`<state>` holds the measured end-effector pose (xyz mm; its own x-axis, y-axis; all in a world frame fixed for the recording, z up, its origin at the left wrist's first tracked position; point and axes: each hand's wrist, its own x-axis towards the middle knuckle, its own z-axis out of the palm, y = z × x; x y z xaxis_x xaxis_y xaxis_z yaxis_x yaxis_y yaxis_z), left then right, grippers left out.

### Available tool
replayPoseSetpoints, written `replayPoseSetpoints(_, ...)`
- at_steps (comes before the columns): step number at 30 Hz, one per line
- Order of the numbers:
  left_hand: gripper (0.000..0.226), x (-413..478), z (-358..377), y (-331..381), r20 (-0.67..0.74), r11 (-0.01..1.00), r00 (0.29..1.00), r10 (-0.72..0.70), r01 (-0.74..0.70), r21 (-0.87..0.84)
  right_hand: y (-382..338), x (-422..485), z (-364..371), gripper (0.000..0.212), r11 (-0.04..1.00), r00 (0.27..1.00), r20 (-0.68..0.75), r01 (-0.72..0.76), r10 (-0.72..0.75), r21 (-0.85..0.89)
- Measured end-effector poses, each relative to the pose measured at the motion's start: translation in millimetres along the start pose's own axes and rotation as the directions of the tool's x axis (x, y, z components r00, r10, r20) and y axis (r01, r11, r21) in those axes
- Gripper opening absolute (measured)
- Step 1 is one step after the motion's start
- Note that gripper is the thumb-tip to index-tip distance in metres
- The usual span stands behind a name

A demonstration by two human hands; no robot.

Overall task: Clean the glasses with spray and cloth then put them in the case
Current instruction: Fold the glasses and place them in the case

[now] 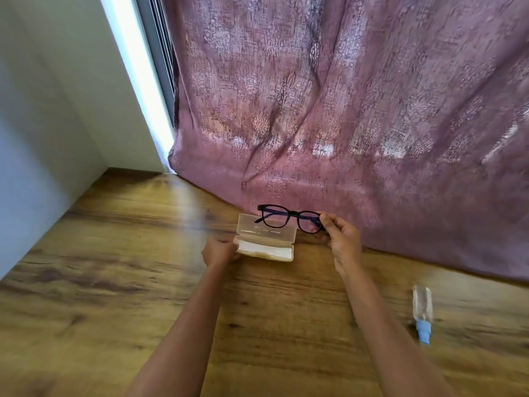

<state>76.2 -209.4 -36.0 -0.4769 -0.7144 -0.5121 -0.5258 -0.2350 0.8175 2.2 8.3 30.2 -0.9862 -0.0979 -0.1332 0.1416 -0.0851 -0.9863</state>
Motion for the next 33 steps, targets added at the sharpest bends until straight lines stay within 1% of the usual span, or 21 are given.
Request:
replayPoseSetpoints(3,0.031,0.9,2.1,-2.4,0.067,0.993,0.995,-0.069,0.076,-0.094,2.7,0.6,-0.8,0.015,1.0,1.0,0.007,-0.008,0.008,-0.007)
replayPoseSetpoints(5,0.031,-2.8,2.5,-3.8,0.128,0.982,0.988,-0.081,0.101,-0.16,5.8,1.5,-1.2,0.019,1.0,1.0,0.006,-0.009,0.009,0.0)
replayPoseSetpoints(8,0.034,-12.3,2.6,-9.2,0.24,0.966,0.97,-0.046,0.104,-0.238,13.1,-0.1,0.7,0.01,0.999,0.998,0.035,-0.047,0.046,0.025)
replayPoseSetpoints(12,0.044,-23.2,3.0,-13.3,0.324,0.95,0.945,-0.045,0.141,-0.28,28.9,-5.7,3.5,0.006,0.993,0.993,0.039,-0.109,0.111,-0.045)
replayPoseSetpoints(15,0.049,-26.3,2.6,-16.3,0.353,0.957,0.935,-0.012,0.113,-0.267,42.2,-11.3,3.8,0.017,0.982,0.986,0.005,-0.164,0.165,-0.096)
replayPoseSetpoints(19,0.053,-26.4,0.4,-24.0,0.378,0.96,0.926,0.023,0.085,-0.267,53.0,-16.0,1.1,0.014,0.967,0.978,-0.046,-0.206,0.202,-0.147)
replayPoseSetpoints(25,0.055,-23.0,-5.1,-33.7,0.401,0.981,0.915,0.044,0.035,-0.188,57.2,-19.0,0.5,0.017,0.933,0.983,-0.1,-0.181,0.157,-0.31)
replayPoseSetpoints(28,0.054,-24.4,-6.8,-35.3,0.41,0.992,0.91,0.059,-0.007,-0.128,58.3,-22.3,4.4,0.015,0.917,0.983,-0.119,-0.174,0.139,-0.36)
replayPoseSetpoints(31,0.049,-24.9,-7.7,-35.2,0.425,0.995,0.901,0.081,-0.051,-0.081,59.1,-25.6,9.2,0.015,0.891,0.983,-0.142,-0.166,0.116,-0.424)
replayPoseSetpoints(33,0.042,-25.8,-7.5,-35.1,0.417,0.996,0.905,0.084,-0.059,-0.073,59.3,-27.4,9.6,0.017,0.862,0.983,-0.15,-0.165,0.105,-0.479)
